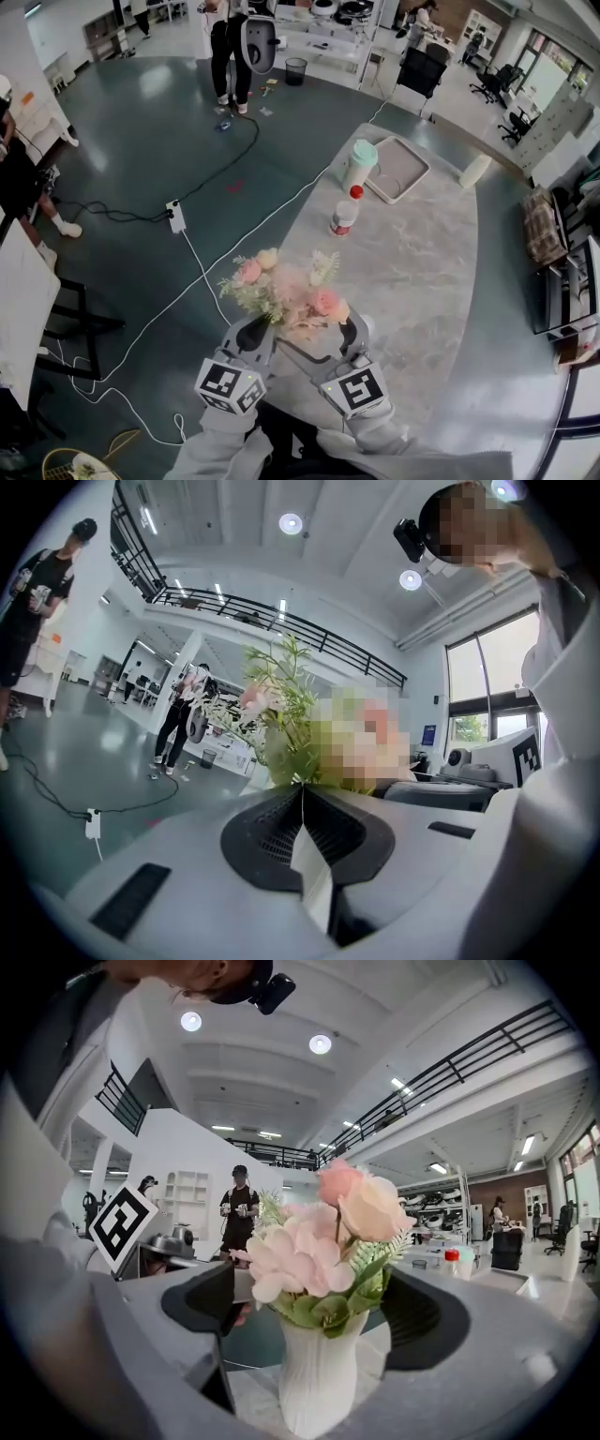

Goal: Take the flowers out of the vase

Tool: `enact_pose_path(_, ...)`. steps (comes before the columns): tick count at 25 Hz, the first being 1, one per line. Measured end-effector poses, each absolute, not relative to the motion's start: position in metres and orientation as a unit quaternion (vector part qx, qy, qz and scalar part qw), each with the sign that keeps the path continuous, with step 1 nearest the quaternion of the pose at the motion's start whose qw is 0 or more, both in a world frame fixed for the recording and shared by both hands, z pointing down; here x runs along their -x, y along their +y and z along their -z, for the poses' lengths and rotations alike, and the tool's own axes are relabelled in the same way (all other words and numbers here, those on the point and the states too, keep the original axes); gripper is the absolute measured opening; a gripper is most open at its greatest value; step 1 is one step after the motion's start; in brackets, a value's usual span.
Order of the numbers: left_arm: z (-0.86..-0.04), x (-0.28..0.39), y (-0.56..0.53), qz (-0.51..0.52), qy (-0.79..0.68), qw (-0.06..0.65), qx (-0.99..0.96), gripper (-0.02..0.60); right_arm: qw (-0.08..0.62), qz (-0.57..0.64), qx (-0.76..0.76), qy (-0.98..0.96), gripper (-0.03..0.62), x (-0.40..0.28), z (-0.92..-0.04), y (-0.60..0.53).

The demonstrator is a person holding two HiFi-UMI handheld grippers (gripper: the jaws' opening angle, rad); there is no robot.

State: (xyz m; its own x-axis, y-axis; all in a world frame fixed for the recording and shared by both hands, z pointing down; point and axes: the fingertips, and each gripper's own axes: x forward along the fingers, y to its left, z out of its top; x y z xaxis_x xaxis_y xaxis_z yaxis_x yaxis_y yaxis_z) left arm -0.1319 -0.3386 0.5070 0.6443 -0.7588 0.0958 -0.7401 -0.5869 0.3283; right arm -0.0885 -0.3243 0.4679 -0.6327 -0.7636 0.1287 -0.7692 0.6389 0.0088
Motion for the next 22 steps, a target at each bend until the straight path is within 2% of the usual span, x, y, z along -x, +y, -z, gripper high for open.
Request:
enact_pose_path(3,-0.505,0.129,-0.339,0.031,-0.415,0.172,-0.893,0.005,0.032,-0.026,-0.42,-0.906,0.486,0.088,-0.462,-0.326)
enact_pose_path(7,-0.503,0.128,-0.338,0.026,-0.413,0.167,-0.895,0.005,0.039,-0.023,-0.422,-0.906,0.483,0.086,-0.464,-0.326)
enact_pose_path(13,-0.498,0.122,-0.335,0.017,-0.408,0.16,-0.899,0.005,0.051,-0.028,-0.444,-0.894,0.294,0.074,-0.46,-0.327)
enact_pose_path(22,-0.504,0.125,-0.333,0.02,-0.406,0.166,-0.898,0.005,0.055,-0.02,-0.46,-0.886,0.178,0.074,-0.467,-0.328)
